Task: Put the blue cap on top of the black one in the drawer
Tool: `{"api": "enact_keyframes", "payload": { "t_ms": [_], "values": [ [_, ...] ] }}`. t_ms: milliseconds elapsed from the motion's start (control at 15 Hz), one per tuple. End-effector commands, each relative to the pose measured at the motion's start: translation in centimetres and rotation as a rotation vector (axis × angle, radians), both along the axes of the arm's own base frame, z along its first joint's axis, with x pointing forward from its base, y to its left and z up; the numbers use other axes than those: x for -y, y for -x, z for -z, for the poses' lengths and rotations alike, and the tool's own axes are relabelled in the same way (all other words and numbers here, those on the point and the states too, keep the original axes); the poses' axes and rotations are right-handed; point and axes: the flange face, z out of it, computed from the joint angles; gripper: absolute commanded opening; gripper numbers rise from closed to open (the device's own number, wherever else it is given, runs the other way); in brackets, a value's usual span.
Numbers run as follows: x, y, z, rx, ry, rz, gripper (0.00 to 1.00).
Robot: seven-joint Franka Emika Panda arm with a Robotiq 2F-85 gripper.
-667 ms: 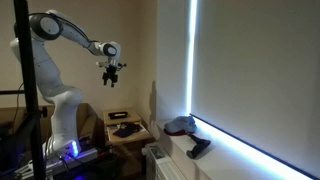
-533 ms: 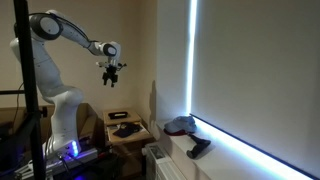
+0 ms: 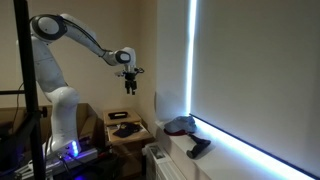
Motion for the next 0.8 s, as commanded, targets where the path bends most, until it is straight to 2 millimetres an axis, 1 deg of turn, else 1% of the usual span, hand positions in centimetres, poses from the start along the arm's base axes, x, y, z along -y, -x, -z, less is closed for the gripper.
{"api": "enact_keyframes", "payload": {
  "t_ms": [0, 67, 133, 200, 267, 333, 400, 467, 533, 600, 667, 733],
  "values": [
    [9.9, 0.5, 2.4, 0.052, 0.025, 0.199, 1.00],
    [6.0, 0.6, 1.2, 0.044, 0.012, 0.115, 1.00],
    [8.4, 1.1, 1.8, 0.051, 0.010, 0.164, 1.00],
    [9.8, 1.4, 2.3, 0.051, 0.008, 0.192, 1.00],
    [10.3, 1.4, 2.5, 0.047, 0.007, 0.202, 1.00],
    [9.3, 1.9, 2.7, 0.050, 0.059, 0.102, 1.00],
    [9.1, 1.5, 3.4, 0.060, 0.113, 0.081, 1.00],
    [10.0, 0.5, 5.2, 0.101, 0.178, 0.104, 1.00],
    [11.0, -0.1, 5.1, 0.144, 0.214, 0.121, 1.00],
    [12.8, -1.0, 5.3, 0.190, 0.254, 0.129, 1.00],
    [13.8, -1.5, 5.9, 0.235, 0.287, 0.144, 1.00],
    [15.3, -2.1, 6.7, 0.286, 0.305, 0.186, 1.00]
  ]
}}
